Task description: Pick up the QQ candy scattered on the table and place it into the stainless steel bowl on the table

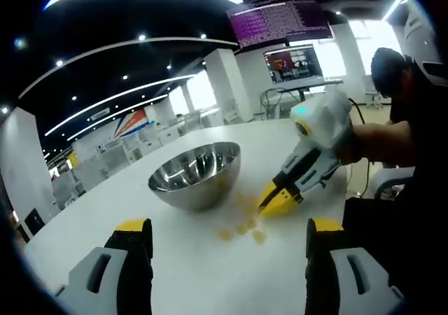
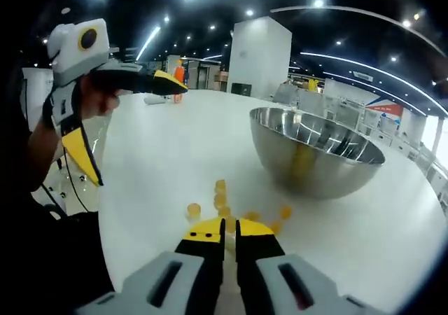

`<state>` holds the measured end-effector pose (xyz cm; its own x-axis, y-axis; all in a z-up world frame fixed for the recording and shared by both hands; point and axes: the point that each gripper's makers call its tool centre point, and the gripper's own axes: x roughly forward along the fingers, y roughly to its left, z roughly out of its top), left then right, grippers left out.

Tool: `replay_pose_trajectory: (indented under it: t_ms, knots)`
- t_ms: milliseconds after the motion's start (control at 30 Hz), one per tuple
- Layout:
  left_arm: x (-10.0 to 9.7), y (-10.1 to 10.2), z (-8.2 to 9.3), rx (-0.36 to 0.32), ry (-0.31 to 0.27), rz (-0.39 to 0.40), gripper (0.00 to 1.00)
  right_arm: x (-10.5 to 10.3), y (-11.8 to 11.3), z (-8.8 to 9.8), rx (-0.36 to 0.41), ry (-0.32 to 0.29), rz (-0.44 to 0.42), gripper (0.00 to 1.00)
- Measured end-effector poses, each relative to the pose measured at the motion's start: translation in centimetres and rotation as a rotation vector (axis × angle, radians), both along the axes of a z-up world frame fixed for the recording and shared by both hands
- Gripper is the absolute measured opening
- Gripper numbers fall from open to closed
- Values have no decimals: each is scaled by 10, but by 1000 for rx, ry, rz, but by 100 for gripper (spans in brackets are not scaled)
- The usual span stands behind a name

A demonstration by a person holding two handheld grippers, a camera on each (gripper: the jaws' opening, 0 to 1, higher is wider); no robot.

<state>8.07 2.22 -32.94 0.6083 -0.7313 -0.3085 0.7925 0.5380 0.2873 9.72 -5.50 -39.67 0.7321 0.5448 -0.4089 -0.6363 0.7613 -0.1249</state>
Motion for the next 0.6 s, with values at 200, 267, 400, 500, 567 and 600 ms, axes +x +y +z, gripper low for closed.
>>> replay_pose_trajectory:
  t_ms: [200, 267, 400, 500, 567, 600]
  knots:
    - [2, 0, 1, -5, -3, -1, 91, -7, 5, 15, 16, -23, 16, 5]
    - [3, 0, 1, -4, -3, -1, 91, -9, 6, 20, 17, -34, 24, 5]
    - [4, 1, 2, -6, -5, -1, 91, -10, 6, 21, 13, -40, 27, 5]
    - [5, 0, 1, -8, -3, -4, 91, -11, 7, 21, 16, -38, 26, 5]
    - [6, 1, 1, -6, -3, -4, 91, -11, 8, 20, 16, -38, 29, 5]
    - [6, 1, 0, -5, -3, -4, 91, -12, 8, 21, 16, -39, 31, 5]
